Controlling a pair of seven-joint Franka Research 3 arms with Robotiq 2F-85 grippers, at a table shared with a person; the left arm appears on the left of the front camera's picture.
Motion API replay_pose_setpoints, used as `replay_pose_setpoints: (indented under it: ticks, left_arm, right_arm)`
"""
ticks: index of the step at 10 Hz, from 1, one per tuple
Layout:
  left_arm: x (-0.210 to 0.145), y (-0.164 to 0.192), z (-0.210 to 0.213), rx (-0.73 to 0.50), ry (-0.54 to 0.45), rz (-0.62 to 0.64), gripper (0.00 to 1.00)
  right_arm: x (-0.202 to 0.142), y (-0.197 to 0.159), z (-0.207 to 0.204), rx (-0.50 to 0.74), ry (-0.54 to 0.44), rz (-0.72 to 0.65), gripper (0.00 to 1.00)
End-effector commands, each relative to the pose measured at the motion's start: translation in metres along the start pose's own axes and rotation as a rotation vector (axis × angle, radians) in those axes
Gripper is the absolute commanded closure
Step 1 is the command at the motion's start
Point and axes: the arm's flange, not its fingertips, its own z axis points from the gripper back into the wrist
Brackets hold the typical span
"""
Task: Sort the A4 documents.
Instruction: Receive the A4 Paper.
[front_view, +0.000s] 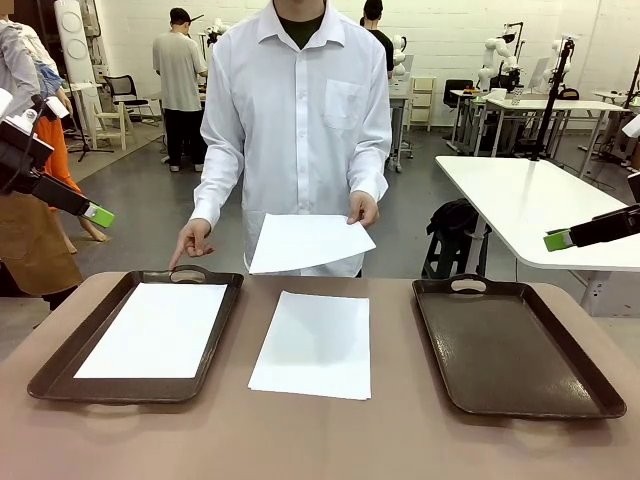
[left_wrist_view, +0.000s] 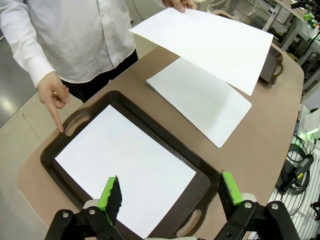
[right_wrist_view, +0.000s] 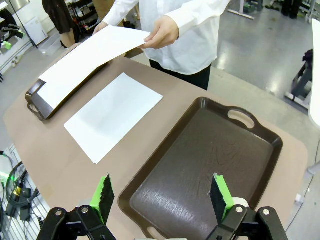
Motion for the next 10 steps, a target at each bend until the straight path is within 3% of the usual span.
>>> replay_pose_setpoints:
  ticks: [1, 9, 10]
  left_arm:
    - [0.000, 0.000, 0.001, -0.010, -0.015, -0.003, 0.00]
    - [0.000, 0.000, 0.000, 0.000, 0.000, 0.000, 0.00]
    - [0.005, 0.012, -0.018, -0.097, -0.036, 0.070, 0.00]
  right_arm:
    - [-0.001, -0.001, -0.002, 0.015, -0.005, -0.005, 0.00]
    - [-0.001, -0.001, -0.002, 0.015, -0.005, -0.005, 0.00]
    - [-0.001, -0.001, -0.002, 0.015, -0.005, -0.005, 0.00]
